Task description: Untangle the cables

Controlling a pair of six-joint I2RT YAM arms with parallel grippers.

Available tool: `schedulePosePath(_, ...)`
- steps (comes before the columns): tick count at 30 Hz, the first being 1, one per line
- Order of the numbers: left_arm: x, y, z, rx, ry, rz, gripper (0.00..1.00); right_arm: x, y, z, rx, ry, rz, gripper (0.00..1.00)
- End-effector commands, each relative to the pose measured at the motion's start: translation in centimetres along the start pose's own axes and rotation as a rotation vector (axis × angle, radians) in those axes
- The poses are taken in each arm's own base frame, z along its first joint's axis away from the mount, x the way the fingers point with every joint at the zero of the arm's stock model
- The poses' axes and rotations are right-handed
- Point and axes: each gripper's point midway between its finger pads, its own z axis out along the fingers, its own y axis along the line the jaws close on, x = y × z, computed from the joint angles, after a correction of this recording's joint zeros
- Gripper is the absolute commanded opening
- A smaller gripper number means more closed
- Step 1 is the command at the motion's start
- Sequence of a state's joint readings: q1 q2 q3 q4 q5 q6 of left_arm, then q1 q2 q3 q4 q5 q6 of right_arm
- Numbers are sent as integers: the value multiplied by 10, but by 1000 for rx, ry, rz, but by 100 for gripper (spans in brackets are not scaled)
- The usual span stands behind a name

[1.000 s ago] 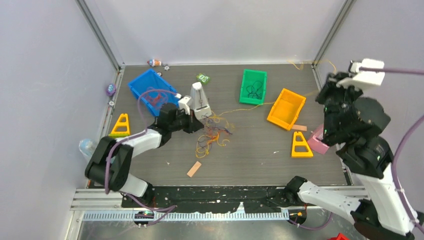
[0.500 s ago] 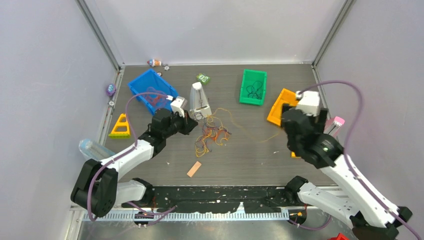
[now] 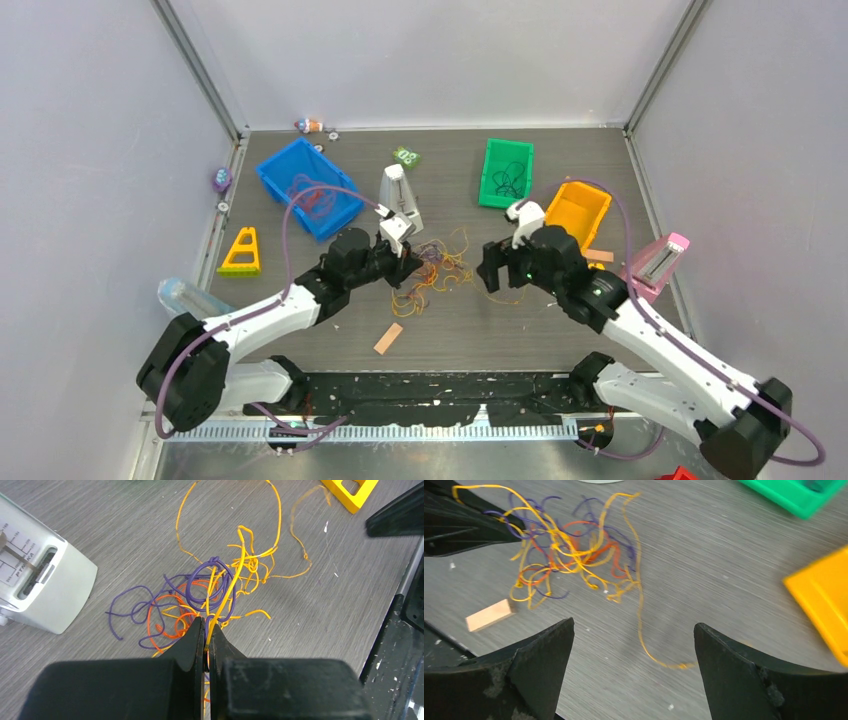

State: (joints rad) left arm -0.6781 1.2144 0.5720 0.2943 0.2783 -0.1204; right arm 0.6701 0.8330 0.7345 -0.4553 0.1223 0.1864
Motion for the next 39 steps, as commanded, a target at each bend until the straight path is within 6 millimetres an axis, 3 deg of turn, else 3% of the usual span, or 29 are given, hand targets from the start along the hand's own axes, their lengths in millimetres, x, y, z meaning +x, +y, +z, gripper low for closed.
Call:
schedulePosePath(1,-28,0,-4,-7,-84,69,0,-48,46,22,-215,-128,16,95)
schedulePosePath(4,-29,-2,-4,-4,-87,73,0,-53,50,32,-199,-113,144,96)
schedulePosePath(7,-30,-3,-4,-3,-89,76,0,-55,48,36,-153,-125,382,95)
schedulePosePath(8,-30,-3,-4,0,-90,77,0,-64,51,33,-173,-171,427,94)
schedulePosePath(9,-31,-4,-4,0,-91,77,0,-58,51,35,-171,-173,513,93)
schedulePosePath(10,-30,-4,-4,1,-90,77,0,-73,55,30,-208,-237,583,91)
schedulePosePath(13,-31,-6,-4,9,-92,79,0,-70,46,35,-170,-285,670,86)
schedulePosePath(18,-31,-8,-4,12,-95,82,0,-67,54,51,-173,-243,714,82)
schedulePosePath(20,-31,-8,-5,11,-98,84,0,-62,58,59,-181,-224,725,75)
schedulePosePath(24,-32,-6,-6,-5,-101,86,0,-56,56,64,-160,-208,731,45)
schedulePosePath(26,-32,-2,-7,-25,-102,85,0,-46,39,60,-73,-198,717,20)
schedulePosePath(28,-31,5,-9,-71,-101,75,0,-38,9,49,65,-217,700,8)
schedulePosePath(30,-28,20,-12,-159,-89,59,0,-35,-34,30,242,-279,674,5)
schedulePosePath(31,-25,30,-15,-221,-83,50,0,-42,-45,16,276,-320,673,5)
schedulePosePath(32,-24,47,-21,-321,-83,36,0,-33,-73,4,401,-325,642,5)
schedulePosePath(33,-22,59,-26,-392,-76,23,0,-40,-89,-14,457,-374,647,5)
schedulePosePath(34,-18,71,-33,-474,-68,3,0,-33,-110,-31,577,-375,614,5)
schedulePosePath(36,-12,93,-47,-603,-62,-50,0,-32,-140,-68,738,-426,597,5)
schedulePosePath(39,0,117,-62,-719,-52,-142,0,-36,-162,-113,860,-512,589,5)
